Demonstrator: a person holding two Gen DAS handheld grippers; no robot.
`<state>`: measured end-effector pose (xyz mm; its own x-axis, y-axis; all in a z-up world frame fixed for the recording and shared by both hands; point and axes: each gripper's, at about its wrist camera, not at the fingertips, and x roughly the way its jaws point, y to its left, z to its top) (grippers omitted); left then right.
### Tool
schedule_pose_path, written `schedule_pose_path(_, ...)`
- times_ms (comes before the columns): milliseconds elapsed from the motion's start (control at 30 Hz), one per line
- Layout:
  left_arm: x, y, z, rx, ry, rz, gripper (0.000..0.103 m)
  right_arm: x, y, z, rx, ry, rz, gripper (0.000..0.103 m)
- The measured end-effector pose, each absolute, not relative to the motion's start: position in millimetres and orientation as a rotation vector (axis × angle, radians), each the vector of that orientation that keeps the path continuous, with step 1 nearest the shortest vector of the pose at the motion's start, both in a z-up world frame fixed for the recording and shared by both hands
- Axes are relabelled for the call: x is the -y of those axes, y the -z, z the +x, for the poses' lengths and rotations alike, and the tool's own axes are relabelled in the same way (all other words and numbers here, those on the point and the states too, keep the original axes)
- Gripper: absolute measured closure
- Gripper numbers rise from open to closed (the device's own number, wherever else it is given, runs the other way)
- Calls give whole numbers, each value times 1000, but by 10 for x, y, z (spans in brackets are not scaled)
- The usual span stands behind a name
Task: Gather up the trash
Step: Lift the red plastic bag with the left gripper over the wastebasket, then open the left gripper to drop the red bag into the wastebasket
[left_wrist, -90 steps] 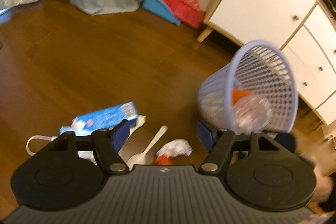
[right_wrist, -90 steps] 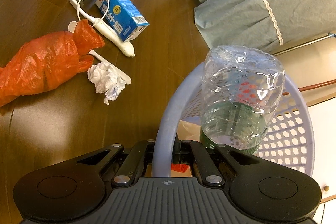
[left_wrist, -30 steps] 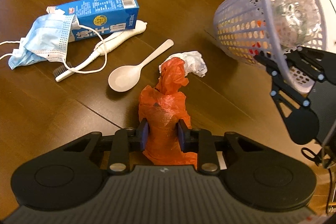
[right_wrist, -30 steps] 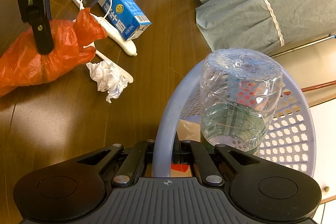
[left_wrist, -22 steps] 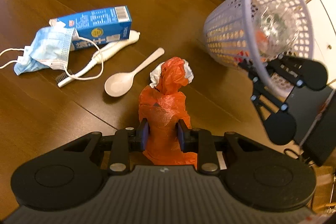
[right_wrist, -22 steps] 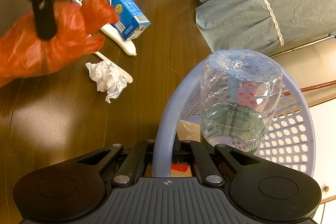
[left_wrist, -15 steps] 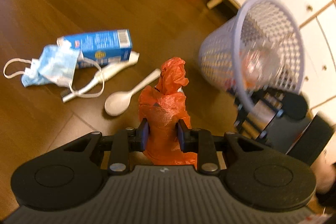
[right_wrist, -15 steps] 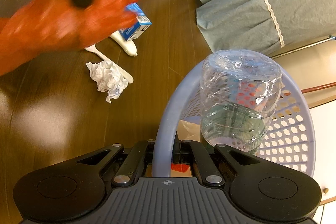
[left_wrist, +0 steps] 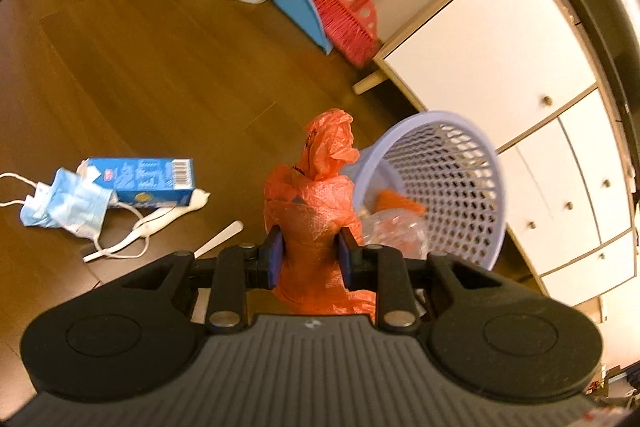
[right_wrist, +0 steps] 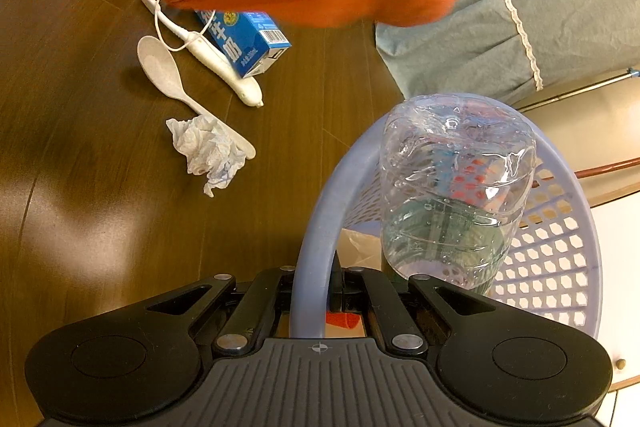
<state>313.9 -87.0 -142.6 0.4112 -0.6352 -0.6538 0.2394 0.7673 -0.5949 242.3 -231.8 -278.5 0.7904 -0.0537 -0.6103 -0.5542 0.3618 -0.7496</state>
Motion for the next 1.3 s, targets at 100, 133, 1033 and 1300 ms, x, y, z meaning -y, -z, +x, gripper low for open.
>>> schedule_pose_path(100, 906, 1352, 3145, -998, 586, -465, 80, 2319, 2784, 2424, -608, -349, -1171, 103)
schedule_pose_path(133, 920, 1336, 3147, -997, 591, -471, 80, 2319, 2784, 2425, -608, -349, -1171, 103)
schedule_pose_path(1033, 1650, 1013, 3166, -1008, 745, -507, 80, 2290, 2793, 2368, -610, -353, -1168, 103)
schedule_pose_path(1300, 1901, 1085, 3241, -1021, 760, -496, 80, 2299, 2792, 2353, -608, -352, -1162, 103)
